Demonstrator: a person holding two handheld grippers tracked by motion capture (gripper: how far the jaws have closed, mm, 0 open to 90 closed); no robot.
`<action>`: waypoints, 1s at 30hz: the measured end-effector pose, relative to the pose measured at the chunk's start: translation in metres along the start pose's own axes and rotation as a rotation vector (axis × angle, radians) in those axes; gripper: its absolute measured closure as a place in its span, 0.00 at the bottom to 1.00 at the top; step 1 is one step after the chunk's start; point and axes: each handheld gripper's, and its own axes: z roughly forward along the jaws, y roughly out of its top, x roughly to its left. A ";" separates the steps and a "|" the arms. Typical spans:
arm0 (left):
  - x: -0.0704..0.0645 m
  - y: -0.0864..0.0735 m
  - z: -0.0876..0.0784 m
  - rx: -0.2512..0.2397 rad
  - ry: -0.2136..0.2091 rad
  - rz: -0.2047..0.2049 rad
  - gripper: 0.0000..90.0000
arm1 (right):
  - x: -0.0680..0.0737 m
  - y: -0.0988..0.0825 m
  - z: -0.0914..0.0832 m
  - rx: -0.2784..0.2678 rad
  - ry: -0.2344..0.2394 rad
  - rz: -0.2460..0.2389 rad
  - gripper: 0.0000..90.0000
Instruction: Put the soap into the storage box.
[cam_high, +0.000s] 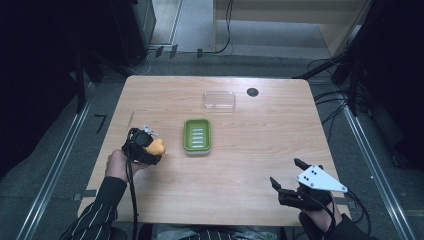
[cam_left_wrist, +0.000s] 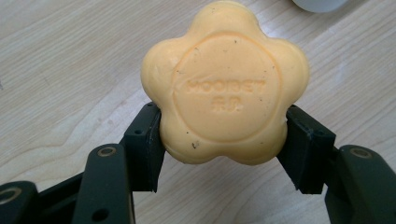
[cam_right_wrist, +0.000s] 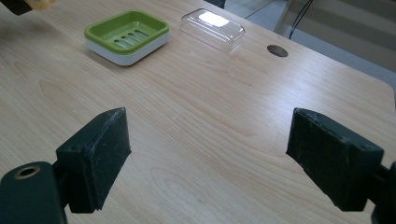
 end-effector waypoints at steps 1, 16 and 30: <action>0.000 0.001 0.001 -0.002 -0.001 -0.001 0.44 | 0.000 0.000 0.000 -0.001 0.000 -0.002 0.15; -0.009 0.024 0.009 -0.028 -0.002 0.024 0.44 | -0.001 0.000 0.000 -0.003 -0.001 0.003 0.15; -0.014 0.041 0.011 -0.059 -0.011 0.041 0.44 | -0.001 0.000 -0.001 -0.003 -0.001 0.002 0.15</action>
